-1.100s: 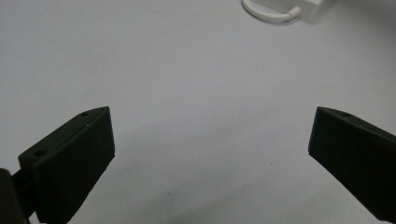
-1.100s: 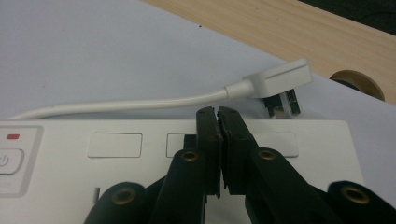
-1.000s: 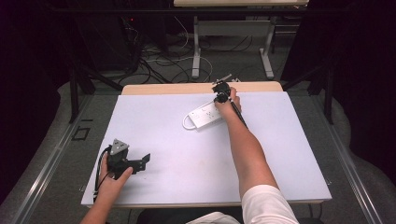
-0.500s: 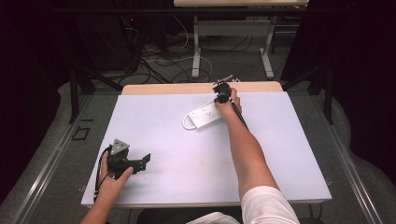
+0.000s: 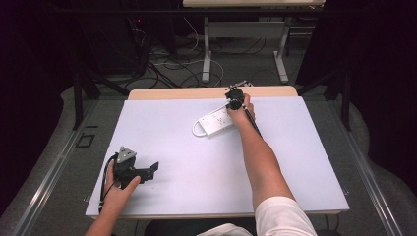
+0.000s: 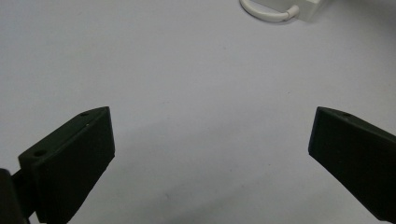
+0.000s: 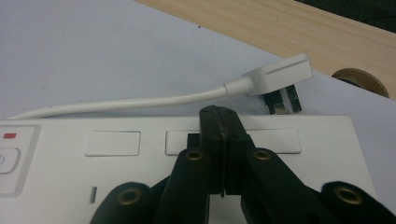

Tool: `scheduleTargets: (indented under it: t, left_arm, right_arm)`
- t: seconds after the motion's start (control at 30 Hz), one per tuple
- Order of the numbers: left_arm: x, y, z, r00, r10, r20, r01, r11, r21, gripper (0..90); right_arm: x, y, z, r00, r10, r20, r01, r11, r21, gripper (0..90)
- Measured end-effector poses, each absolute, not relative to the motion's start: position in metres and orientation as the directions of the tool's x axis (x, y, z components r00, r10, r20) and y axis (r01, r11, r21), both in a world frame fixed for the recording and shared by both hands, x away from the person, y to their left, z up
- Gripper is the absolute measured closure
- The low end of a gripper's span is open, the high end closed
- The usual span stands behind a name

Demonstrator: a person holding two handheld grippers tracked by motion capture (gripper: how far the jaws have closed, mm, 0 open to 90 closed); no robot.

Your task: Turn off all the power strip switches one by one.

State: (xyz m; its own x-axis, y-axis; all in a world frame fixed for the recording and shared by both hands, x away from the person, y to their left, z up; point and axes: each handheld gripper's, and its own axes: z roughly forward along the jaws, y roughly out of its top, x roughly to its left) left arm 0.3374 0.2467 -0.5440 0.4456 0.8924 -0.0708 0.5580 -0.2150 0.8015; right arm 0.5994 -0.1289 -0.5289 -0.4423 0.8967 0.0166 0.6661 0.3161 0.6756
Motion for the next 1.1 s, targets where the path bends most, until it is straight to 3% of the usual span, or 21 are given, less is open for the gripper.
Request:
scheduleTargets:
  t: [0.47,1.1]
  left_arm:
    - [0.338,0.247,-0.545,0.447,0.892,-0.069,0.561,-0.219,0.798,0.2]
    - [0.338,0.246,-0.545,0.448,0.891,-0.073,0.557,-0.215,0.802,0.2]
  right_arm:
    - [0.603,-0.137,-0.529,-0.456,0.890,-0.006,0.653,0.339,0.677,90.0]
    - [0.608,-0.155,-0.523,-0.403,0.915,-0.025,0.677,0.317,0.664,90.0]
